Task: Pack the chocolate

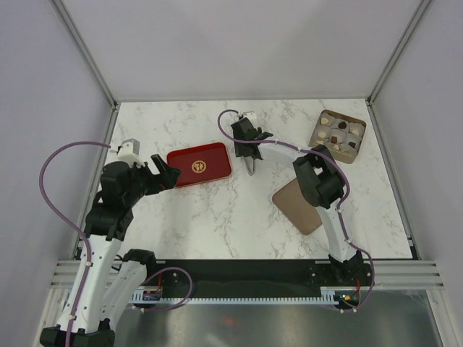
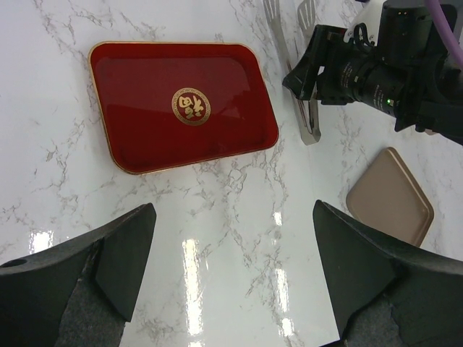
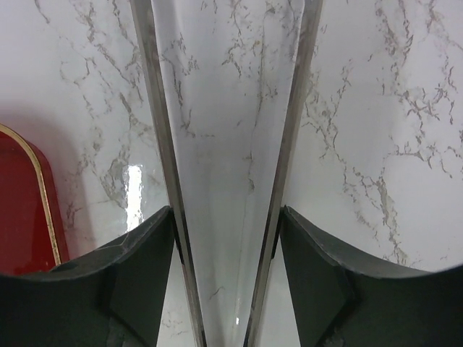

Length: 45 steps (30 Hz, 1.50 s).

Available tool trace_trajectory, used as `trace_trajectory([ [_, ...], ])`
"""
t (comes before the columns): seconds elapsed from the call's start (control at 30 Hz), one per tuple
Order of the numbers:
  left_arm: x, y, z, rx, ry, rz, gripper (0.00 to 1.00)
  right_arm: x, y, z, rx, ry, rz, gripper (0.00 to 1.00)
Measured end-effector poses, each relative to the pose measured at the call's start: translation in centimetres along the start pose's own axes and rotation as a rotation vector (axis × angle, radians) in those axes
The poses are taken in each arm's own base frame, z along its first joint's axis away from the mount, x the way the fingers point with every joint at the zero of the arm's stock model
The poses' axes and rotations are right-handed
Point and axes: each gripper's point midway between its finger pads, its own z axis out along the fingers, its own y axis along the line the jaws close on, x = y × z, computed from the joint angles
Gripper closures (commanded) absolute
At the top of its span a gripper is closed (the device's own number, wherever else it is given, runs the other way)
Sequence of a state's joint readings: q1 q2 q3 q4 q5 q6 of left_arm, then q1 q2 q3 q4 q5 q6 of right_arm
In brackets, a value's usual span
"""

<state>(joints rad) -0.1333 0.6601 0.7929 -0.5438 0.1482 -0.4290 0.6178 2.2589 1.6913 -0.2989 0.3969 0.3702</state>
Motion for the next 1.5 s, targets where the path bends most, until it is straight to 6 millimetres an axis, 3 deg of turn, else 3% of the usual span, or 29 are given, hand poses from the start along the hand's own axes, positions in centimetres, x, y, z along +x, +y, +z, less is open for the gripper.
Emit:
trace_trajectory([
  [0.33,-0.1,-0.1,-0.2,0.005,-0.007,0.001,0.02,0.2,-0.4,-0.3,0.012,0.010,0.003,0.12],
  [0.53,-0.1,-0.1,-0.1,0.005,-0.005,0.001,0.02,0.1,-1.2,-2.0,0.031,0.027,0.009,0.07],
  [0.67,-0.1,-0.1,-0.1,0.008,-0.004,0.001,0.02,-1.3,-1.7,-4.3,0.029,0.013,0.016,0.04],
  [0.9,0.8,-0.8,0.4,0.050,0.049,0.001,0.03,-5.0,-3.6,-11.5,0.001,-0.063,0.060,0.04],
  [1.13,3.3,-2.2,2.1,0.134,0.191,-0.003,0.14,-6.1,-7.1,-19.6,-0.009,-0.110,0.144,0.04],
  [1.27,4.7,-4.0,2.6,0.183,0.256,0.025,0.16,-5.4,-9.2,-23.5,-0.010,-0.147,0.203,0.05],
  [1.3,5.3,-5.7,2.7,0.231,0.290,0.053,0.16,-5.0,-10.2,-25.0,-0.006,-0.158,0.223,0.05],
  [1.5,7.7,-11.7,4.8,0.302,0.377,0.150,0.21,-3.9,-12.7,-29.3,-0.024,-0.231,0.294,0.06],
])
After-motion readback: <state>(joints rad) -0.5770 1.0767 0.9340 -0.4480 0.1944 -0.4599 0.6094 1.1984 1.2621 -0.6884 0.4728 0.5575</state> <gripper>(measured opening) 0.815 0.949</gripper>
